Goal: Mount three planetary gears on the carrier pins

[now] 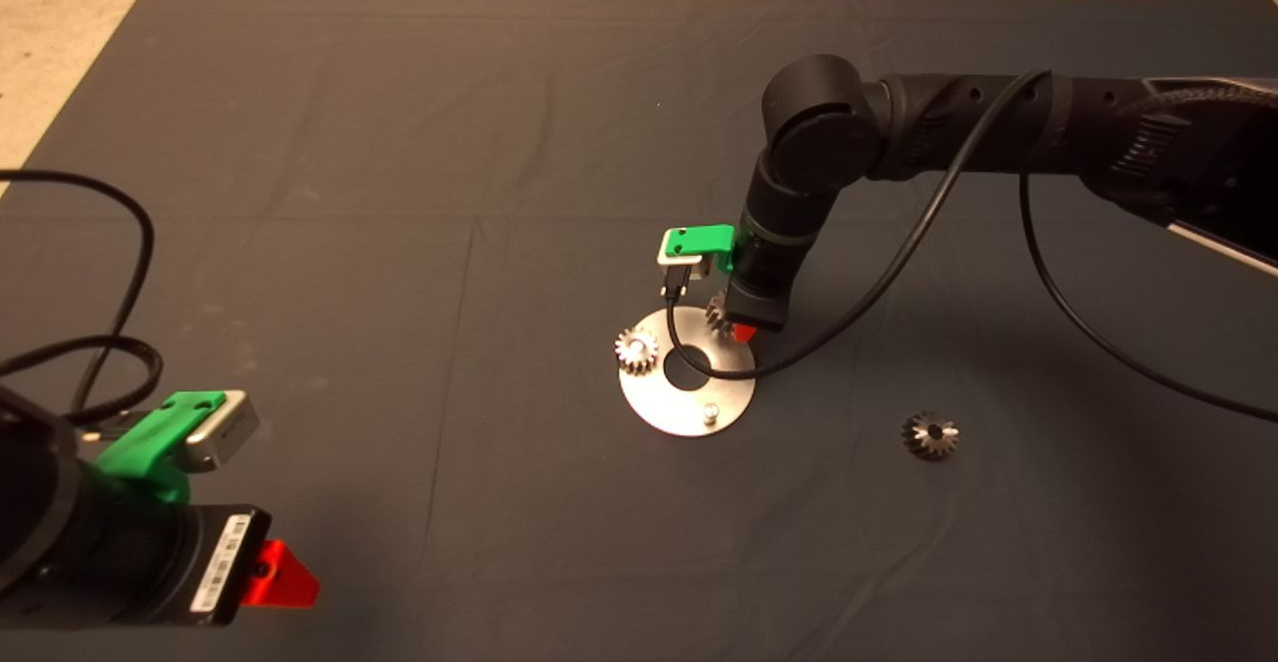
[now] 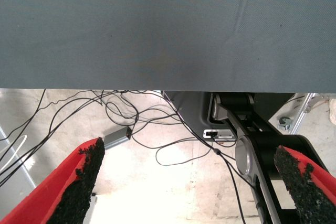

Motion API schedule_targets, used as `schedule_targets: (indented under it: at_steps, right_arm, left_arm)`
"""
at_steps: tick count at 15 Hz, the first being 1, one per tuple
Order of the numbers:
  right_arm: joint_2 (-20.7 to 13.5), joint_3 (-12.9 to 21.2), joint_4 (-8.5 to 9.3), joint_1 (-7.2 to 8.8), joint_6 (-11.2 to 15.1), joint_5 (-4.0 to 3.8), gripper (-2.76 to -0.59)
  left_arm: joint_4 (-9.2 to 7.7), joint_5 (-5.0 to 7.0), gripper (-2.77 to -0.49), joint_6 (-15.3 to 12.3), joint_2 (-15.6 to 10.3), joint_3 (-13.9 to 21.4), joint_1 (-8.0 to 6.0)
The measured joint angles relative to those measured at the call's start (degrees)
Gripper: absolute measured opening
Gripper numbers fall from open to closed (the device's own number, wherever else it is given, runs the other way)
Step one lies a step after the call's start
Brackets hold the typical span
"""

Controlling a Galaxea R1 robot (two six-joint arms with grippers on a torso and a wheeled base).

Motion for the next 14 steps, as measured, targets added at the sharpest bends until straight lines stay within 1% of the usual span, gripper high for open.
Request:
schedule_targets:
  at_steps: [4, 8, 14]
  right_arm:
    - [0.1, 0.0, -0.16, -0.11, 0.0, -0.02, -2.45]
    - [0.1, 0.0, -0.63, -0.93, 0.0, -0.04, -2.45]
    - [0.1, 0.0, -0.96, -1.12, 0.0, -0.02, -2.46]
  left_arm:
    - [0.0, 0.0, -0.93, 0.0, 0.0, 0.0, 0.0]
    - [0.0, 0.0, -0.93, 0.0, 0.0, 0.0, 0.0]
    - [0.0, 0.0, -0.93, 0.0, 0.0, 0.0, 0.02]
